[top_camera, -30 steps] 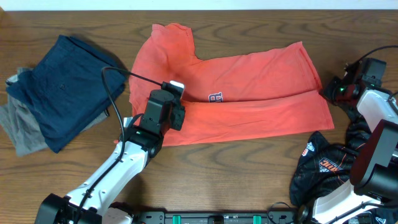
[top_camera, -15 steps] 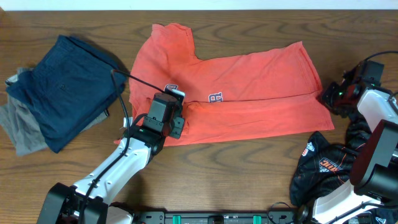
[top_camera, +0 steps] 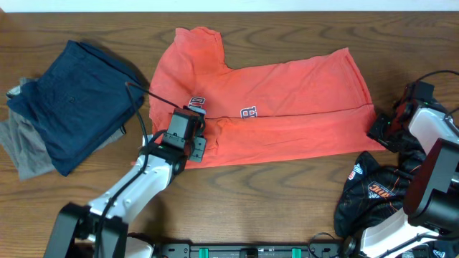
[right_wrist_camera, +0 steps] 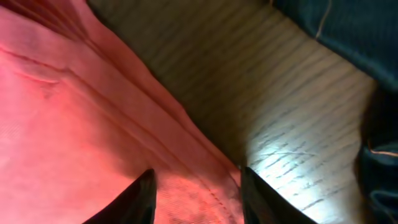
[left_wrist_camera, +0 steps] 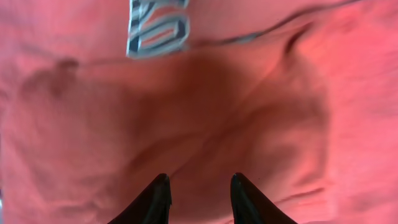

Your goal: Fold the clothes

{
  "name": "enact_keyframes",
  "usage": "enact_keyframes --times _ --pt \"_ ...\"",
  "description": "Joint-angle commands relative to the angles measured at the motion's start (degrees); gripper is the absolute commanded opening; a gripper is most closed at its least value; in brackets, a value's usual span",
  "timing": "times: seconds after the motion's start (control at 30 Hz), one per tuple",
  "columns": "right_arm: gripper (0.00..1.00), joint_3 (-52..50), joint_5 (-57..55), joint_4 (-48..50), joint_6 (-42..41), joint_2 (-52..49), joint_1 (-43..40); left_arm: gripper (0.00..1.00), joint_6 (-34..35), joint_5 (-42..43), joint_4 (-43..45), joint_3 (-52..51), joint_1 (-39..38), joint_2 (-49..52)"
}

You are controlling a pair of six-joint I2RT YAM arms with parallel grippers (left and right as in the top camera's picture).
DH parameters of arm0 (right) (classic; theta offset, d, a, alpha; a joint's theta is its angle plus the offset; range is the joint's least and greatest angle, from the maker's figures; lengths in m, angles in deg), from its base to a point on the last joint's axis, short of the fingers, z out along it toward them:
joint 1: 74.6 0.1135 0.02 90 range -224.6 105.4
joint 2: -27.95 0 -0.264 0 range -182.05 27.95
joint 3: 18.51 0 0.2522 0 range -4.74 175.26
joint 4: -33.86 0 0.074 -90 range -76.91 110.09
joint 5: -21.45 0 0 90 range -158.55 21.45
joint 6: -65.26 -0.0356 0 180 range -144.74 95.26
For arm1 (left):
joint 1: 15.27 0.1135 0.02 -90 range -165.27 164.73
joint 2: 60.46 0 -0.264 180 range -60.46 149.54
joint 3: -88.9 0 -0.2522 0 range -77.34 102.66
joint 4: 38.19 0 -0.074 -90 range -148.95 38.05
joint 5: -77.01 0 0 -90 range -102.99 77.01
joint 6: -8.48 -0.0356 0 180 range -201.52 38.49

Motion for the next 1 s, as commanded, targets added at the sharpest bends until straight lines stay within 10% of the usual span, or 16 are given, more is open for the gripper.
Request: enact_keyframes --times 0.0,0.17,0.97 --pt "0.39 -3.8 -2.21 0.98 0.63 -0.44 0.76 0.34 3.06 -0.66 -0.44 -0.15 1.11 3.87" --pt "0.01 -6.8 -3.13 0.26 0.57 -0.44 0.66 0.34 5.11 -0.04 -0.96 -0.15 1.2 8.35" --pt "0.07 -3.02 -5.33 -9.31 -6.67 5.97 -5.53 0.47 11.17 2.89 -25.22 2.95 1.2 3.91"
